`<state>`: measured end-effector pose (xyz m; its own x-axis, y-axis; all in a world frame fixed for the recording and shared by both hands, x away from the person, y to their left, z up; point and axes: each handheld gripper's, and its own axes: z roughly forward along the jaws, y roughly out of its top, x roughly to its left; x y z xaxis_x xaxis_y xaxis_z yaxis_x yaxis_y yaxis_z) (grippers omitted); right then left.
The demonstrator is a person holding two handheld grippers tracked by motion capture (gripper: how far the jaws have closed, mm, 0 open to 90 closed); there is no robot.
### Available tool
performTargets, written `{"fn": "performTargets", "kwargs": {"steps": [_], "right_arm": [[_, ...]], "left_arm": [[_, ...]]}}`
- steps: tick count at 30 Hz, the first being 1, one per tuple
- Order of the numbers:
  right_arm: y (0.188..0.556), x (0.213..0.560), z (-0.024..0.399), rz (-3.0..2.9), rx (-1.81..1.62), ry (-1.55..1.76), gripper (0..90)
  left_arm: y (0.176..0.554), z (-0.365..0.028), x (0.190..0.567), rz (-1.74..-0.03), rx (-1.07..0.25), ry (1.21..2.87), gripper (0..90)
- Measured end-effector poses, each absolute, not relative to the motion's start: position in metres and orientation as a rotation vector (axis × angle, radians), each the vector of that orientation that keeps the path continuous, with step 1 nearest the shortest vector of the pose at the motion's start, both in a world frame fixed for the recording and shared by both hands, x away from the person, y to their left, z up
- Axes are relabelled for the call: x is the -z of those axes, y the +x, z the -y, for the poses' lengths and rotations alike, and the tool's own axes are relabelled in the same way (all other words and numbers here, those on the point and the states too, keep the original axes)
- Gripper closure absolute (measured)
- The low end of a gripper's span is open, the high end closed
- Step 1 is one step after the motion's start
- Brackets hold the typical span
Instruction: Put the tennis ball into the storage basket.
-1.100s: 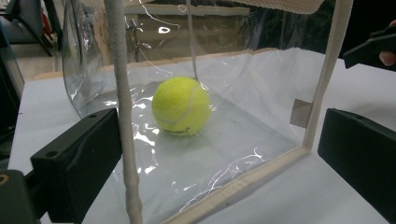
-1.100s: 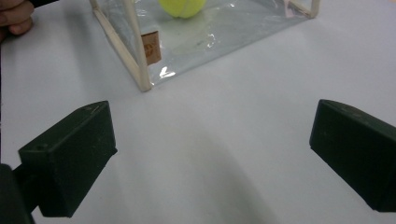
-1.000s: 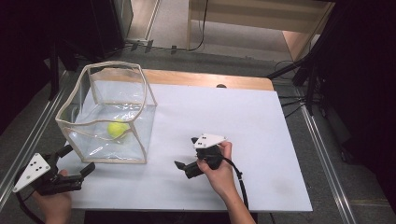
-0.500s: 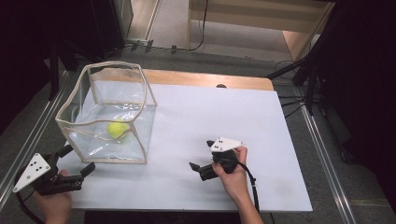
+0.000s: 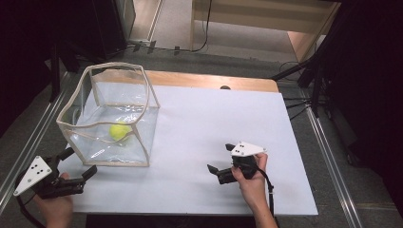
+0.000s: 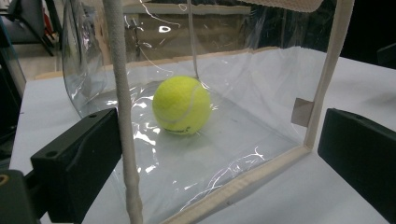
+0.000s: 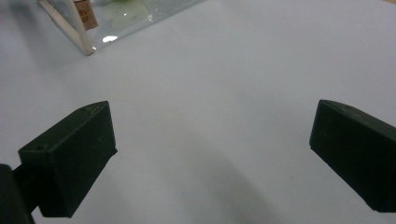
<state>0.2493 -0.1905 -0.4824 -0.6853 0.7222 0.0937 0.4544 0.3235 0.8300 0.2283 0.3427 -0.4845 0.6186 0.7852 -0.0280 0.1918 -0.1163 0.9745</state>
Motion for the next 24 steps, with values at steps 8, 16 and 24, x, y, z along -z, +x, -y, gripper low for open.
{"fn": "performTargets", "kwargs": {"steps": [8,16,24], "right_arm": [[0.245,0.483,0.207,-2.263,-1.281,1.096,0.0],[0.24,0.487,0.225,-2.223,-1.27,1.139,0.0],[0.231,0.492,0.25,-2.174,-1.26,1.201,0.0]], "left_arm": [[0.228,-0.343,0.485,-0.822,-0.618,1.644,0.1],[0.228,-0.342,0.485,-0.823,-0.622,1.647,0.1],[0.228,-0.342,0.485,-0.825,-0.626,1.65,0.1]]}}
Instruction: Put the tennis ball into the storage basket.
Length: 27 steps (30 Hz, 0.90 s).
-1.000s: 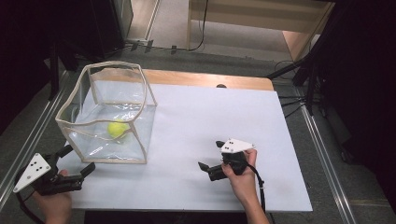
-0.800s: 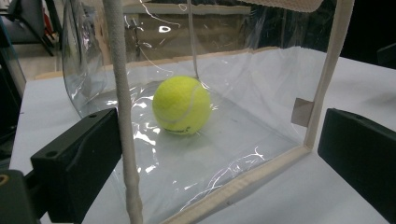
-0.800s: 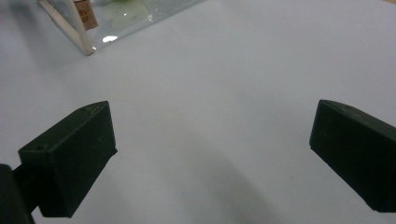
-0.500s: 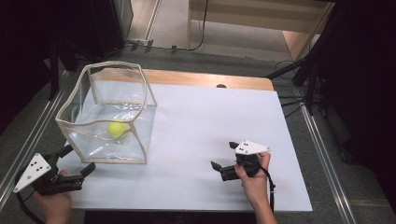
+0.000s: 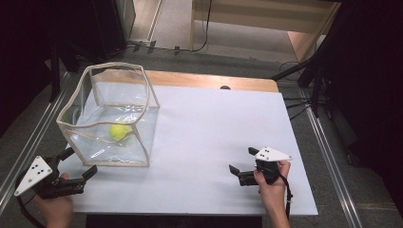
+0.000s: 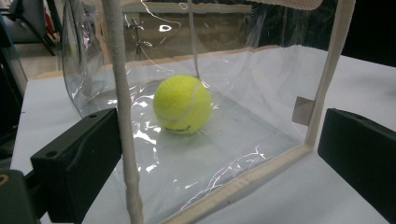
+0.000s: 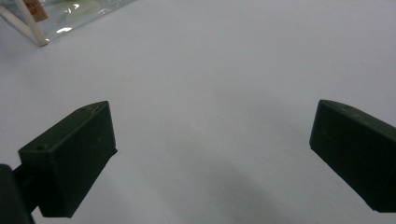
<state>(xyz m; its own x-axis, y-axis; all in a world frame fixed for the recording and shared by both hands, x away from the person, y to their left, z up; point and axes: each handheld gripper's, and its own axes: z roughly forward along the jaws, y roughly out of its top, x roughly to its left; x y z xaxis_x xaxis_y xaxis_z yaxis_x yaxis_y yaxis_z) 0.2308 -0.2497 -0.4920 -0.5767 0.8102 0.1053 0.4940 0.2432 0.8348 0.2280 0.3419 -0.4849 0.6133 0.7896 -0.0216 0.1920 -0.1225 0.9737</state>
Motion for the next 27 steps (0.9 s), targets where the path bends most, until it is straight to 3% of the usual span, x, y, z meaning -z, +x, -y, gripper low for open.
{"fn": "performTargets", "kwargs": {"steps": [27], "right_arm": [[0.203,0.506,0.323,-1.929,-1.254,1.393,0.0]], "left_arm": [[0.228,-0.342,0.484,-0.825,-0.617,1.646,0.1]]}}
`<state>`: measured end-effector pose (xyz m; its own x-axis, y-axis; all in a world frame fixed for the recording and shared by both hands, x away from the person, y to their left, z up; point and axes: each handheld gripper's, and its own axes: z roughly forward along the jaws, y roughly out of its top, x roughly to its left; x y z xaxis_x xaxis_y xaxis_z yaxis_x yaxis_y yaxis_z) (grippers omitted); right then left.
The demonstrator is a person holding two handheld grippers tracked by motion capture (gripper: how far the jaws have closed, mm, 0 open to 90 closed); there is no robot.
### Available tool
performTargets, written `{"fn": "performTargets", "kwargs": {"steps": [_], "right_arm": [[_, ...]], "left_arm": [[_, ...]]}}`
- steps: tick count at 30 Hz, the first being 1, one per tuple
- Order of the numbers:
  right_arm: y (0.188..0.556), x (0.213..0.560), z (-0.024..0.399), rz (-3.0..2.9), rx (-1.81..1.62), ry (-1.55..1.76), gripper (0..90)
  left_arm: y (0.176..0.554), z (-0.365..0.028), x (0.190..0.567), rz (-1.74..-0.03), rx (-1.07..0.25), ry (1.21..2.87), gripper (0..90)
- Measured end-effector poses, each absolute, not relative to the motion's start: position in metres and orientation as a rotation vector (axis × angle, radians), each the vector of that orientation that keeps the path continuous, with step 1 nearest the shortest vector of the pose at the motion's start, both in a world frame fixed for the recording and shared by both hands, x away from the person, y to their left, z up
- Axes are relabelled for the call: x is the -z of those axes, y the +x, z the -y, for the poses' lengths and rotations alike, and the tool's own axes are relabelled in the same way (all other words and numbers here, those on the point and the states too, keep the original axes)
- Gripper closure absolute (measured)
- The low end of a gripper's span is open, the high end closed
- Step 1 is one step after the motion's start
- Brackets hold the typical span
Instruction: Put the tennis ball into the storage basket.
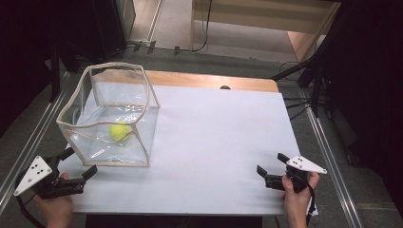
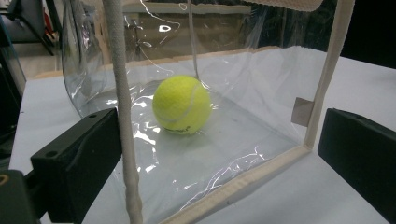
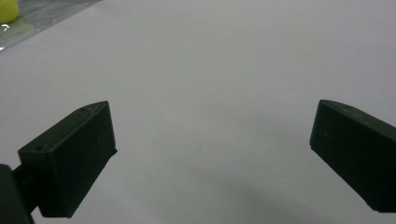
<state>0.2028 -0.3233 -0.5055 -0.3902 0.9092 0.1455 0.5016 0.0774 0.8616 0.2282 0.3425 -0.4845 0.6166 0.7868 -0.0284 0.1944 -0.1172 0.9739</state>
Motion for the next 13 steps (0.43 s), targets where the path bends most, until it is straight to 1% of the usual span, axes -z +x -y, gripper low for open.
{"fn": "performTargets", "kwargs": {"steps": [13], "right_arm": [[0.198,0.512,0.343,-1.862,-1.221,1.477,0.0]], "left_arm": [[0.228,-0.342,0.484,-0.827,-0.619,1.645,0.1]]}}
